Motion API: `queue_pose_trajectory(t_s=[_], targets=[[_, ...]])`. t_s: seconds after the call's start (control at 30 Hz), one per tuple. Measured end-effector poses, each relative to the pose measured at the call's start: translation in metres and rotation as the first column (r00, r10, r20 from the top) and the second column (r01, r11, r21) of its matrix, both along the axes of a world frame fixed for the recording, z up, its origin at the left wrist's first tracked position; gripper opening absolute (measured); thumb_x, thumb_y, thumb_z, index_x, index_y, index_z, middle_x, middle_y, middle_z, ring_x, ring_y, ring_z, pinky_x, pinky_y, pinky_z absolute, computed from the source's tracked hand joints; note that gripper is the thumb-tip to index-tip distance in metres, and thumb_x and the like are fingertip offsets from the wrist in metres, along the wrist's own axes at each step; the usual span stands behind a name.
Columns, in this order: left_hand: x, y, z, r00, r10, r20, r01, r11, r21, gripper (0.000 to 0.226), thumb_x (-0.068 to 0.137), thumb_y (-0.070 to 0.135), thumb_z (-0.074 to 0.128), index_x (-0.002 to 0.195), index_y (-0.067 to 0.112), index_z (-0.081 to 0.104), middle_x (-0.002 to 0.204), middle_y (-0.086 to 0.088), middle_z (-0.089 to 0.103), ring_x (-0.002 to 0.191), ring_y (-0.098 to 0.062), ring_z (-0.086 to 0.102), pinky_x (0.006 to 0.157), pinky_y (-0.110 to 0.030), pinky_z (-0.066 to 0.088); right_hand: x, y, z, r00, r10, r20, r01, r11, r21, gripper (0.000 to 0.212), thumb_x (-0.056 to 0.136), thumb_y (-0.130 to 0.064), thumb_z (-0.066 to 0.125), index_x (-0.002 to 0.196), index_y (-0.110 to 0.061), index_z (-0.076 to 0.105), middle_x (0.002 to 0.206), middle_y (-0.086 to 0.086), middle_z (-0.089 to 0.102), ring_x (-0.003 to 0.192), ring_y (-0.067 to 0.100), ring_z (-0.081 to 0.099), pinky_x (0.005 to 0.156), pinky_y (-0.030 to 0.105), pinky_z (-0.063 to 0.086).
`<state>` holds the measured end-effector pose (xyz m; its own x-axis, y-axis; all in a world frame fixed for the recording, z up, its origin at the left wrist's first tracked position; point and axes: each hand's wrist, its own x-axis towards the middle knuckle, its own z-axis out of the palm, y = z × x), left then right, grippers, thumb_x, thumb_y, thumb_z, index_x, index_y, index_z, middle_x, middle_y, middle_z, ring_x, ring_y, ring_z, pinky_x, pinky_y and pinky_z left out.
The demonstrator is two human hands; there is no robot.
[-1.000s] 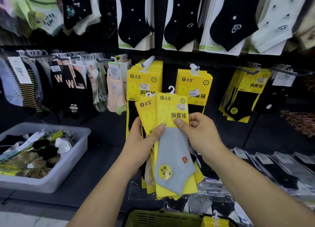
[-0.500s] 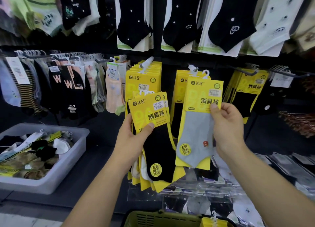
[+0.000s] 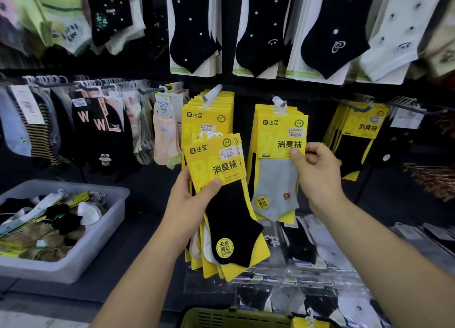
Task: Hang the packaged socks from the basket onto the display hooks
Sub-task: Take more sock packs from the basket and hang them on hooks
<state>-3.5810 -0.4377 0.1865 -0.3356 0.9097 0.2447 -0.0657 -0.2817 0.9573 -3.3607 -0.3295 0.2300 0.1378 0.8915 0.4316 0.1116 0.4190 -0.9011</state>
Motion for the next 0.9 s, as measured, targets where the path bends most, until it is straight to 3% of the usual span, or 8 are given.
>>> queue_pose_trajectory(t_s=[0.1,0.2,0.3,0.4,0.5,0.63,0.73,0.9], targets=[[0.001,-0.001,-0.001,0.999,-0.033,0.015,0.033,0.999,-0.012,0.032,0.100,0.019,0.072,0.128,0.032,0.065,0.119,0.009,0.080,0.110,-0.011,0.077,0.093,-0.034,0.056,0.001,0.003,-0.003,0.997,-0.077,0.027,0.077,0.997,-0.019,0.017,0.088,-0.031,0.075,0.090,-0.023,0.060,0.080,-0.004,0.064,0.073,0.010,0.062,0.066,0.025,0.048],[0.002,-0.001,-0.001,0.999,-0.046,0.012,0.046,0.999,-0.016,0.030,0.099,0.021,0.073,0.124,0.036,0.066,0.118,0.010,0.080,0.109,-0.010,0.077,0.090,-0.031,0.057,-0.002,-0.005,-0.005,0.987,-0.155,0.037,0.156,0.988,-0.018,0.024,0.086,-0.033,0.077,0.089,-0.022,0.056,0.080,-0.008,0.059,0.072,0.004,0.057,0.064,0.016,0.043],[0.006,0.000,0.000,0.999,-0.053,0.005,0.054,0.998,-0.019,0.029,0.099,0.022,0.073,0.123,0.036,0.066,0.116,0.012,0.080,0.108,-0.008,0.076,0.086,-0.025,0.058,-0.012,-0.022,-0.006,0.994,-0.010,0.108,0.008,1.000,0.013,0.020,0.086,-0.033,0.076,0.080,-0.022,0.060,0.070,-0.015,0.062,0.063,-0.004,0.055,0.058,0.009,0.044],[0.010,0.000,-0.001,0.998,-0.065,0.003,0.065,0.998,-0.005,0.029,0.096,0.022,0.075,0.122,0.034,0.066,0.115,0.010,0.080,0.107,-0.009,0.077,0.080,-0.022,0.062,-0.029,-0.038,-0.008,0.945,0.220,0.243,-0.207,0.975,-0.077,0.033,0.077,-0.050,0.078,0.082,-0.021,0.064,0.072,-0.009,0.063,0.062,-0.004,0.053,0.058,0.016,0.047],[0.014,-0.001,0.000,0.998,-0.055,-0.005,0.055,0.998,0.033,0.039,0.087,0.032,0.079,0.123,0.030,0.066,0.116,0.008,0.080,0.106,-0.009,0.077,0.080,-0.019,0.061,-0.039,-0.046,-0.011,0.925,0.231,0.300,-0.195,0.970,-0.148,0.044,0.070,-0.057,0.082,0.088,-0.024,0.061,0.077,-0.005,0.062,0.062,-0.002,0.053,0.057,0.017,0.046],[0.015,-0.002,0.000,0.999,-0.011,-0.034,0.013,0.999,0.036,0.057,0.074,0.048,0.081,0.124,0.026,0.065,0.116,0.007,0.080,0.109,-0.011,0.076,0.090,-0.030,0.059,-0.042,-0.051,-0.006,0.945,0.261,0.198,-0.222,0.955,-0.199,0.033,0.076,-0.039,0.084,0.089,-0.015,0.065,0.080,0.007,0.070,0.069,0.016,0.064,0.067,0.035,0.055],[0.013,-0.002,0.000,0.999,-0.020,-0.044,0.021,1.000,0.021,0.054,0.078,0.049,0.084,0.125,0.030,0.065,0.118,0.011,0.078,0.112,-0.004,0.073,0.095,-0.029,0.055,-0.037,-0.052,-0.004,0.952,0.287,0.111,-0.256,0.939,-0.230,0.022,0.087,-0.030,0.076,0.093,-0.011,0.068,0.084,0.010,0.075,0.083,0.030,0.073,0.078,0.047,0.058],[0.014,-0.002,0.000,0.998,-0.056,0.010,0.055,0.998,0.033,0.043,0.087,0.035,0.085,0.125,0.032,0.066,0.121,0.008,0.078,0.114,-0.013,0.075,0.093,-0.032,0.060,-0.031,-0.050,-0.007,0.964,0.258,-0.060,-0.264,0.950,-0.167,0.013,0.096,-0.026,0.066,0.104,-0.016,0.062,0.091,0.001,0.077,0.090,0.017,0.074,0.085,0.041,0.058]])
